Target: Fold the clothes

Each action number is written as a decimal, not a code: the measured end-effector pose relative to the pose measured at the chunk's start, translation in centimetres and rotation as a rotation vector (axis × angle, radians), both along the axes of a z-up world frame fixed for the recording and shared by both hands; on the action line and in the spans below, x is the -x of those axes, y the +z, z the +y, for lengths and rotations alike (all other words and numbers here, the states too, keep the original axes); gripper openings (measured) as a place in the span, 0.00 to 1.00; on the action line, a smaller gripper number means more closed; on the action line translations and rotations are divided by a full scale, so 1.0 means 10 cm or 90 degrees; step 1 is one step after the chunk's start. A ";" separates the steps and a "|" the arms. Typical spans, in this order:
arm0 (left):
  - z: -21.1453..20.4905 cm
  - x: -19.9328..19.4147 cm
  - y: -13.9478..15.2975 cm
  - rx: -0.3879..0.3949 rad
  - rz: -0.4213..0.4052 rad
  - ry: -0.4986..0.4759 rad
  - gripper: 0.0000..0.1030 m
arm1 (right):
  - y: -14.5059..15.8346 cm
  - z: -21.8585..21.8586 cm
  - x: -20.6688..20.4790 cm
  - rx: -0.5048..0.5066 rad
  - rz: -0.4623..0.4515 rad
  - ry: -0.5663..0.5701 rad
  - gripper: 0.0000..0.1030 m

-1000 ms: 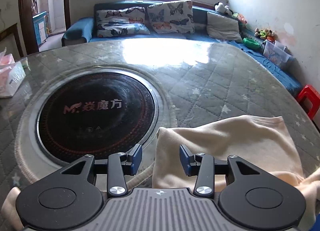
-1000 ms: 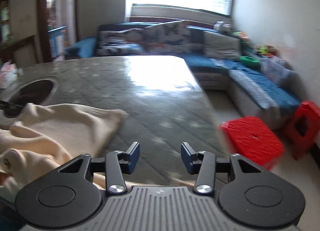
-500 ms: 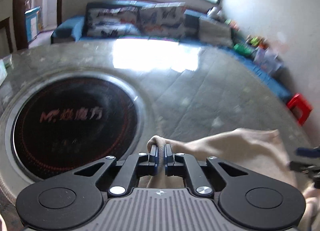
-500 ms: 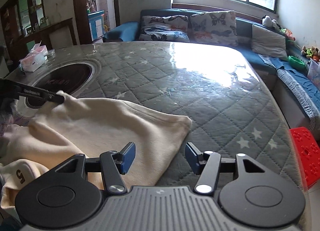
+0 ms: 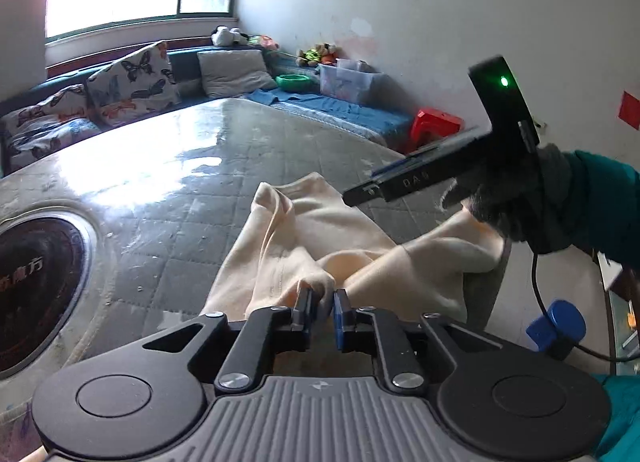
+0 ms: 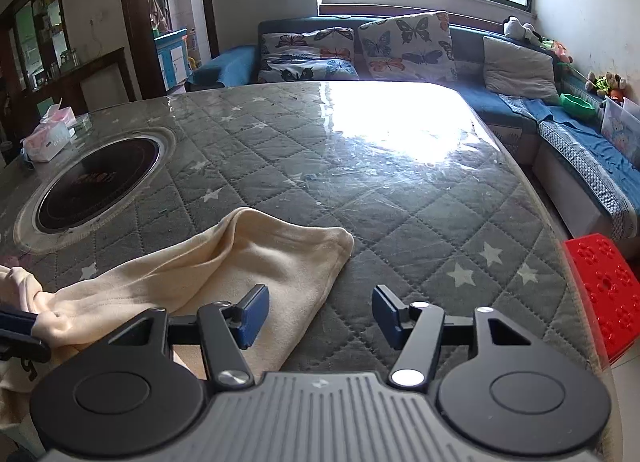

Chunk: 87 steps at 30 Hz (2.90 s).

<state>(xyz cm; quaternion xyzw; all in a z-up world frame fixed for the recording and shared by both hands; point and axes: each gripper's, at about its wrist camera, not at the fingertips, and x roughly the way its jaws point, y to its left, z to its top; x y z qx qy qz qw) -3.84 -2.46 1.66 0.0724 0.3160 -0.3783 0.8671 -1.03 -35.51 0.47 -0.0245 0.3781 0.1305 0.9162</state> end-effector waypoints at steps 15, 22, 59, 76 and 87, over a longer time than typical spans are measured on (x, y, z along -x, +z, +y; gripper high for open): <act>0.11 -0.36 -0.03 0.028 0.162 0.160 0.42 | -0.06 -0.05 -0.12 -0.017 0.010 -0.006 0.68; 0.00 -0.38 -0.12 0.006 0.191 0.140 0.21 | -0.11 -0.06 -0.20 -0.032 0.015 -0.008 0.84; 0.87 -1.16 0.11 -0.051 0.008 0.408 0.37 | -0.31 0.17 -0.38 0.017 0.068 -0.028 1.00; 0.77 -1.29 -0.01 -0.045 0.064 0.383 0.56 | -0.27 0.14 -0.51 -0.015 0.083 -0.014 1.00; 0.74 -1.34 0.00 -0.039 0.071 0.381 0.63 | -0.30 0.22 -0.56 0.022 0.101 -0.019 1.00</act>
